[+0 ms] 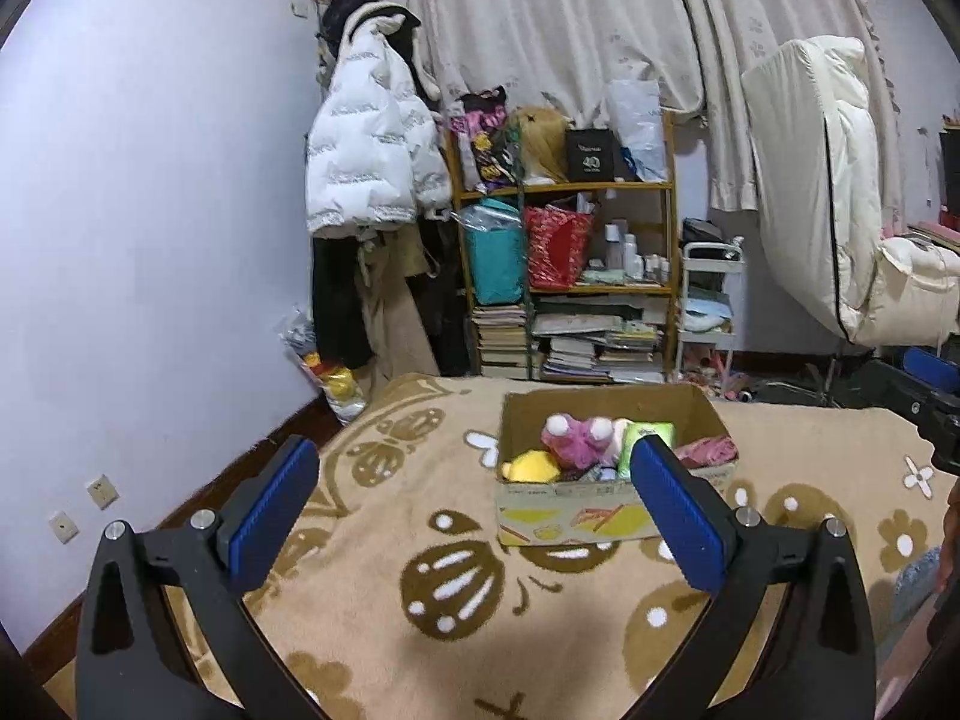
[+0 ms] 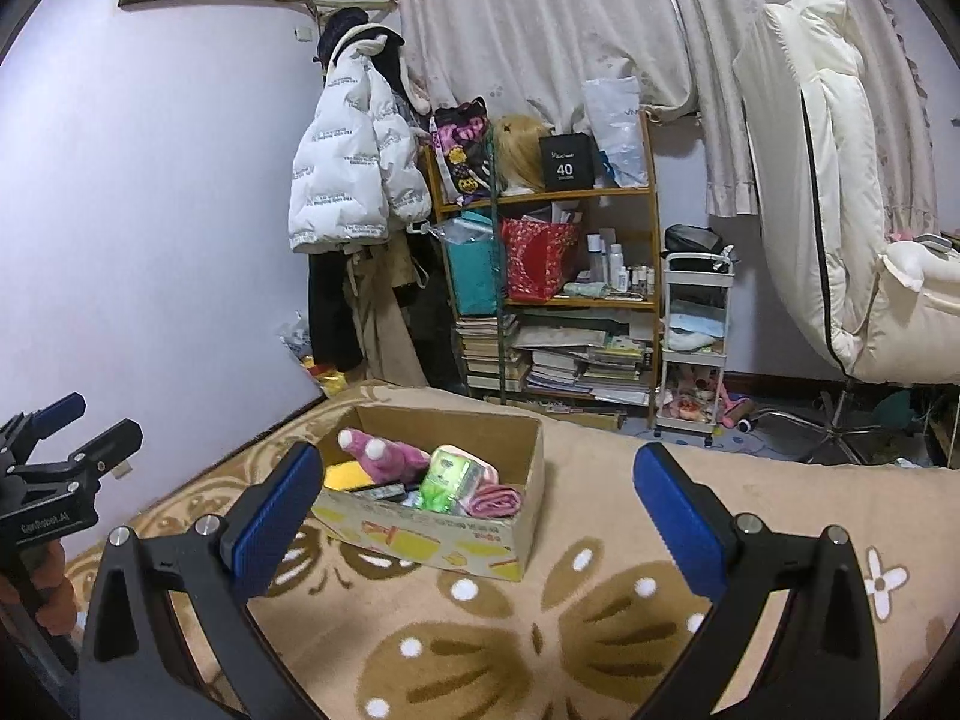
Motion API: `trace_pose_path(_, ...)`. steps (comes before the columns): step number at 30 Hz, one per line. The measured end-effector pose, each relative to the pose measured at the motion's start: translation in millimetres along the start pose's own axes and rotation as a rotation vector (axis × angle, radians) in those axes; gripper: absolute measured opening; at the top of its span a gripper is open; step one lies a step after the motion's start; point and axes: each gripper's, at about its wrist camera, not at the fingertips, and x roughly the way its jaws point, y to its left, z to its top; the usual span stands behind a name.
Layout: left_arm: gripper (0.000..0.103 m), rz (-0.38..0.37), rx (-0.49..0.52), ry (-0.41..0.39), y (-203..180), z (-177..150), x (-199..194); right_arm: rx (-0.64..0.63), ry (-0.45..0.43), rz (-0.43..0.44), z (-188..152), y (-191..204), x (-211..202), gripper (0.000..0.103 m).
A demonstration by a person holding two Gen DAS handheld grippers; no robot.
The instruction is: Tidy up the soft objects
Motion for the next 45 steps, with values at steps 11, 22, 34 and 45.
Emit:
trace_pose_path(11, 0.102, 0.027, 0.02, 0.068, -3, -15, 25, 0.012, 0.064, -0.019, -17, -13, 14, 0.103)
trace_pose_path(22, 0.103, 0.029, 0.024, 0.091, -7, -20, 34, 0.003, 0.101, -0.023, -24, -13, 22, 0.103)
trace_pose_path(34, 0.103, 0.022, 0.033, 0.112, -9, -23, 38, -0.01, 0.113, -0.023, -28, -12, 26, 0.103)
trace_pose_path(45, 0.103, 0.015, 0.033, 0.116, -9, -25, 38, -0.01, 0.114, -0.021, -27, -13, 26, 0.103)
